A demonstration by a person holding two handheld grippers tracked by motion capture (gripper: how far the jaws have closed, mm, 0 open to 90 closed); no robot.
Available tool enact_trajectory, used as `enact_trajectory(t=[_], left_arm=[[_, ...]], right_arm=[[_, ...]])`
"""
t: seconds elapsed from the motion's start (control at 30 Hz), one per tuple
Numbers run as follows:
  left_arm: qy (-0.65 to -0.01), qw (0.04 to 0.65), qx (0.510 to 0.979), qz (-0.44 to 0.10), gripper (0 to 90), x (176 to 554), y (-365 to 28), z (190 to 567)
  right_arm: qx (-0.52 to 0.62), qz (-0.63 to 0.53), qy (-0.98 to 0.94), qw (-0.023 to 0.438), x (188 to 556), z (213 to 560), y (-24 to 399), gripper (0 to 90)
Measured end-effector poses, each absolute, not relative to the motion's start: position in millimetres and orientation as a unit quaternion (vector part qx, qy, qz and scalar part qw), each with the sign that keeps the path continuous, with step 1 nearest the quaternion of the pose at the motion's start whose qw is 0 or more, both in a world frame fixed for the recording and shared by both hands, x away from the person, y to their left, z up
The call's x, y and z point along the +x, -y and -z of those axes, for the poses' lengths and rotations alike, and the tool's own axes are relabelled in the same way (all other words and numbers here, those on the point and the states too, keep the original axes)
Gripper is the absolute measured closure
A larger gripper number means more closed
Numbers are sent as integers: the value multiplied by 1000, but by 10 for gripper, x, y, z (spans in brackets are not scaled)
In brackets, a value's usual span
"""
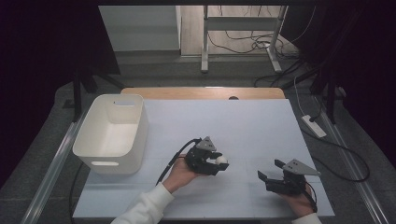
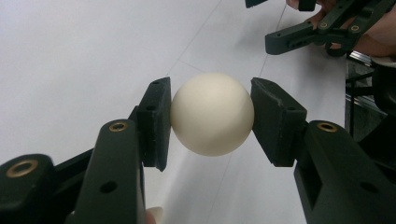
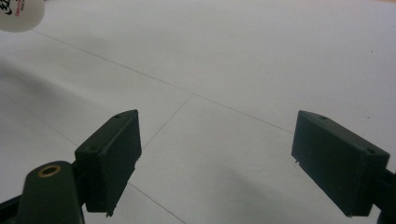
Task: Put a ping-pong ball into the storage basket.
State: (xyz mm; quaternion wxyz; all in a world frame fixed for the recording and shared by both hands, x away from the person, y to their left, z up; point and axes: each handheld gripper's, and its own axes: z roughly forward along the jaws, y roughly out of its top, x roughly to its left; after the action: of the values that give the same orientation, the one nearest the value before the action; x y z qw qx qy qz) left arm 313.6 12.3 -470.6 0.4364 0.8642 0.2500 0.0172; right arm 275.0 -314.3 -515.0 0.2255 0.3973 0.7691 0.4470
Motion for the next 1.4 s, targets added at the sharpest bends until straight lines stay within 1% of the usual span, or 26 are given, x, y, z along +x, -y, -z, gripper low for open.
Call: enact_trajectory(t=[0.67, 1.4], left_arm=[[-263, 454, 851, -32, 506, 3150, -317, 4577], [-279, 460, 841, -48, 506, 3149, -535, 4492]], right_arm=[[398, -447, -768, 227, 2747, 5146, 3145, 157], [399, -448, -768, 226, 2744, 5143, 3144, 158]])
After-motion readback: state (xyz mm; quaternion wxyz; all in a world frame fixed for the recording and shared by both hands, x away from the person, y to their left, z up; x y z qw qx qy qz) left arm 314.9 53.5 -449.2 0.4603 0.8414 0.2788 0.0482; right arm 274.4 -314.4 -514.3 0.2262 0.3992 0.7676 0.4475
